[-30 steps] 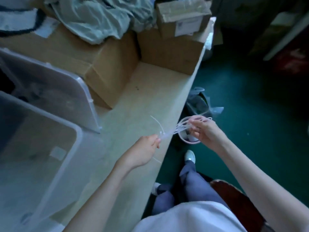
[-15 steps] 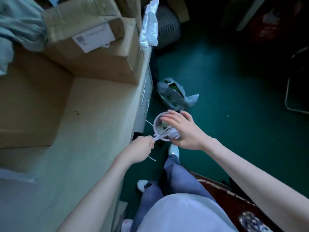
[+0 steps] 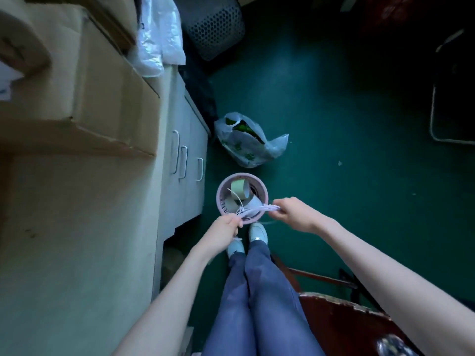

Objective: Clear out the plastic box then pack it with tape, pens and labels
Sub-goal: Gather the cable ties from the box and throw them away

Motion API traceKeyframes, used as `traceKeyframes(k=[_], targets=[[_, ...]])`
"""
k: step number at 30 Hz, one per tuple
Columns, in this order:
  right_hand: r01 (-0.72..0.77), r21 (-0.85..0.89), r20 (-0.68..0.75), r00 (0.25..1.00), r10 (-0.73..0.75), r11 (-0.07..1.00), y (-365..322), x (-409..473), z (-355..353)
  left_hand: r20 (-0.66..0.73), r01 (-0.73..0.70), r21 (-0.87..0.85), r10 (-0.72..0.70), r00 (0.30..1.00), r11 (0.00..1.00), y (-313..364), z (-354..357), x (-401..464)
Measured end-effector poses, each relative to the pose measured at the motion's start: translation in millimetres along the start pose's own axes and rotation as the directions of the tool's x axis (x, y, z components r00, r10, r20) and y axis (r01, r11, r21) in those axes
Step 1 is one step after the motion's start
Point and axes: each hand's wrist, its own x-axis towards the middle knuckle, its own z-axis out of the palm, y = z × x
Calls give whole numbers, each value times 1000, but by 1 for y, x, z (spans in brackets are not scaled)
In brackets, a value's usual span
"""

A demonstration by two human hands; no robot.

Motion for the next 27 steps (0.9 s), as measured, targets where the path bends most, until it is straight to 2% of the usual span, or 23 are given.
traceKeyframes(k=[2,4,9,13,17,21,24,27], targets=[[-83,98,11,997,83,992,18,14,10,-60,47,-1,-47,997,999,-19,4,27],[-134,149,23,991,132,980,33,33,26,-104,67,69,-60,993,995,-38,6,55],[-215,116,25,977,213,970,72,98,81,-130,144,364,-103,986,920,-88,16,134],[-283,126,-40,956,290,951,104,144,120,-159,167,538,-96,983,826,-123,25,194],[-267,325,-165,929,333,907,131,175,139,-187,128,531,-32,982,838,-138,39,244],[-246,472,-201,905,374,847,152,194,137,-172,99,513,-12,985,853,-144,51,283],[-231,526,-223,891,395,818,167,200,139,-142,99,561,-23,990,822,-148,56,302],[-207,583,-248,876,415,786,176,198,143,-169,159,588,-71,983,793,-156,49,307]])
